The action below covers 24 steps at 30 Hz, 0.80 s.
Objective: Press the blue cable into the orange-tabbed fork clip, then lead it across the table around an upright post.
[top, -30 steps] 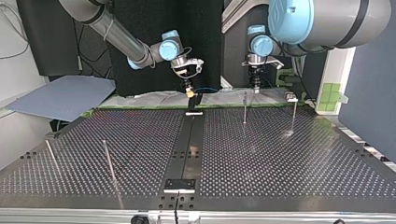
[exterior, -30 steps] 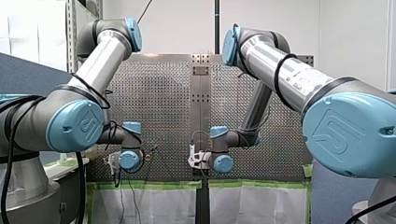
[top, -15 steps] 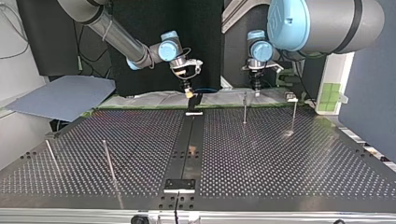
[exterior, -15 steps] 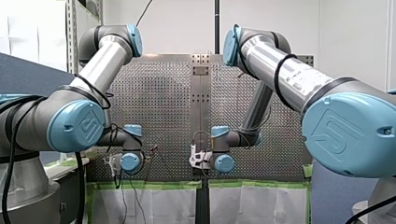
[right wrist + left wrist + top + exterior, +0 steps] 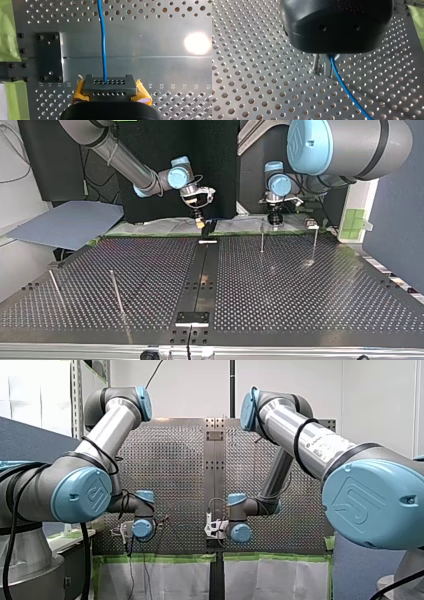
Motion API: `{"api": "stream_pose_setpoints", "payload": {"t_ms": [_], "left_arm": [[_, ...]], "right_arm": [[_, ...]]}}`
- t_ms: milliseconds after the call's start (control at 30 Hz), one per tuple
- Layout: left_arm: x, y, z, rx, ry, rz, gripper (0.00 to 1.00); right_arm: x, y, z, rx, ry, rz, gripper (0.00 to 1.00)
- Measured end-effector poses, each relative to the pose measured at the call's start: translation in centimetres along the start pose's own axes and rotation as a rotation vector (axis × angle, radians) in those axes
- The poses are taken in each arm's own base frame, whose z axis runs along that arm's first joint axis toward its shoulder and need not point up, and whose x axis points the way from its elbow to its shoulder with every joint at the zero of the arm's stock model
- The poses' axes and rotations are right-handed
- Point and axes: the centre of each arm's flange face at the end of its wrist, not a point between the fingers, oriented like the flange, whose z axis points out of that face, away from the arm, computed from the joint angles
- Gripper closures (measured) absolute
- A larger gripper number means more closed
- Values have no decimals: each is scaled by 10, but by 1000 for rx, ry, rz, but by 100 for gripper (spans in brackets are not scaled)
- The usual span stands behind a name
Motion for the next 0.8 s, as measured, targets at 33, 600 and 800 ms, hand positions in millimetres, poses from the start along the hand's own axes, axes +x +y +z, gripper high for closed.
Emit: {"api": "stream_pose_setpoints", "payload": {"t_ms": [33,600,800], "left_arm": [[-1,0,3,0,0,0,100],[-21,12,41,-17,0,-31,100],[-22,13,43,10,4,-15,80]], "right_arm": [[1,1,1,-2,0,0,100],[16,39,20,-59,10,8,100],[21,45,25,-67,9,6,100]]}}
